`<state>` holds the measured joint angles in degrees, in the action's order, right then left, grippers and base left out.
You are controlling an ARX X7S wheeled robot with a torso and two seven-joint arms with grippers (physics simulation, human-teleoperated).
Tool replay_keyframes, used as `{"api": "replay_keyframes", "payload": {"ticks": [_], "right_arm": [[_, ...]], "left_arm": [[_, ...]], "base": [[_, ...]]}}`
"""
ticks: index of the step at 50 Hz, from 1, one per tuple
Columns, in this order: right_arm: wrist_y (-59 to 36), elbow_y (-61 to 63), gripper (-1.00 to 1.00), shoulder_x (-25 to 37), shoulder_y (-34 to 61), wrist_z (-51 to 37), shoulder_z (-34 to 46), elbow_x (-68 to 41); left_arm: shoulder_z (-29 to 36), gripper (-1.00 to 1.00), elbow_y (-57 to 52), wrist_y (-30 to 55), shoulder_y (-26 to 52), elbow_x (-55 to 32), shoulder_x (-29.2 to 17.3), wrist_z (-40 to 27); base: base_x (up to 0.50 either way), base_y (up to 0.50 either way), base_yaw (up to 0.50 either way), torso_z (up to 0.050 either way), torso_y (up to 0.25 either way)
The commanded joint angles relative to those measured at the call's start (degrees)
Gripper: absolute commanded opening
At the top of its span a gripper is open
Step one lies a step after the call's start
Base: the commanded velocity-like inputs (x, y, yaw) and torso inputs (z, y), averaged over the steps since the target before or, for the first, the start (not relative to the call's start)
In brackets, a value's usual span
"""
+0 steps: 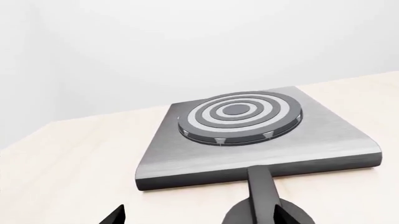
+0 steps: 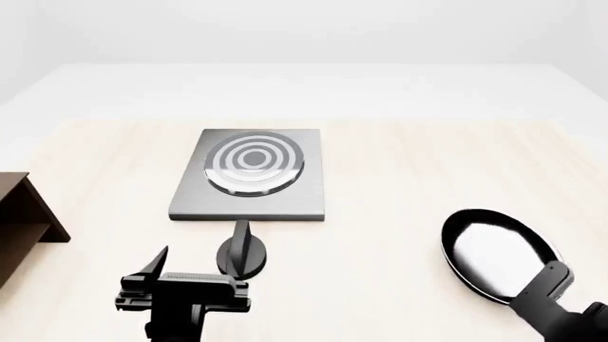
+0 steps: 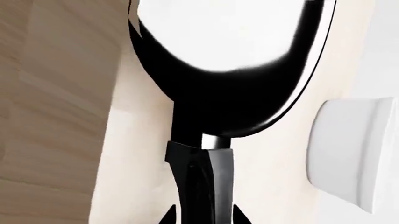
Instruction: Turn on the stove and put the frying pan on it.
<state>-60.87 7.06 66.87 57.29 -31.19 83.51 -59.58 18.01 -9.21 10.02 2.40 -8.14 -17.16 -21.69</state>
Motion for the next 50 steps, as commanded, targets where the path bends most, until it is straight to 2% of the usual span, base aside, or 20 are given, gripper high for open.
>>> {"api": "replay_keyframes", "payload": {"ticks": [1, 14, 31, 50], "right_arm": [[2.1, -4.8, -1.00, -1.1, -3.3, 1.3, -1.4, 2.6], [1.6, -1.0, -1.00, -0.4, -1.8, 2.0, -1.6, 2.8], [-6.9, 13.6, -1.00, 3.2, 9.8, 5.1, -4.3, 3.6], [-12.7, 16.8, -1.00, -0.6, 17.4, 8.1, -5.3, 5.5]], "left_arm": [[-1.1, 1.00, 0.4, -0.3, 0.1, 0.6, 1.0, 1.5], [-1.0, 1.00, 0.3, 0.0, 0.2, 0.5, 0.7, 1.2], [-0.8, 1.00, 0.1, -0.6, -0.2, 0.2, 0.4, 0.9], [-0.6, 1.00, 0.4, -0.8, -0.2, -0.1, 0.2, 0.5]], "base": [[0.00, 0.00, 0.00, 0.000, 0.000], [0.00, 0.00, 0.00, 0.000, 0.000], [0.00, 0.00, 0.00, 0.000, 0.000], [0.00, 0.00, 0.00, 0.000, 0.000]]}}
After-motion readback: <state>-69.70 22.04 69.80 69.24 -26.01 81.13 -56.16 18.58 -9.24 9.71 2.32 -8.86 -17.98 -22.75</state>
